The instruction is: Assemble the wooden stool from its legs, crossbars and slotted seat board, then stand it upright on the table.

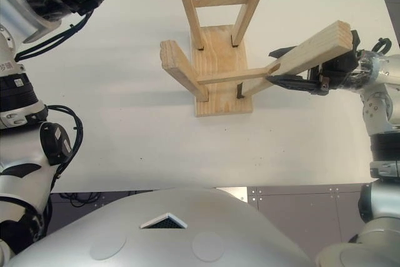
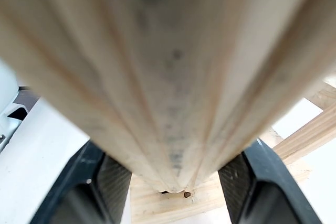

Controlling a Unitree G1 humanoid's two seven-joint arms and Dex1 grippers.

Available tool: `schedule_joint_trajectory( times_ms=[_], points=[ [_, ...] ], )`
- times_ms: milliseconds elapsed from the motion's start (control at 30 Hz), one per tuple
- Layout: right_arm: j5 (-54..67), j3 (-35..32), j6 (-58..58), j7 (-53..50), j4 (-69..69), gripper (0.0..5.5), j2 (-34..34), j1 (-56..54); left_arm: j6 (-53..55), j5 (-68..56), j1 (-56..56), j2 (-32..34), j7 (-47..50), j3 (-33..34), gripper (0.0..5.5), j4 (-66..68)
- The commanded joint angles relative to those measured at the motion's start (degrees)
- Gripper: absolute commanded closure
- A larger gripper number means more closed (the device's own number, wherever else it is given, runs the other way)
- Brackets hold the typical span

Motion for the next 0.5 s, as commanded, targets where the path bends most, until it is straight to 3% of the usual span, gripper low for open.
schedule_joint_trajectory(
  times_ms=[33,500],
  points=[
    [-26.99,15.19,2.17,-5.73,3.74,3.44,-4.03,15.93,2.86,-0.6,-1.38,-0.12,0.89,-0.5,0.59,0.81],
    [-26.26,15.56,2.96,-3.98,15.58,3.44,-4.39,8.44,3.94,-0.93,-1.94,-0.56,0.75,-0.35,0.59,2.0]
  ],
)
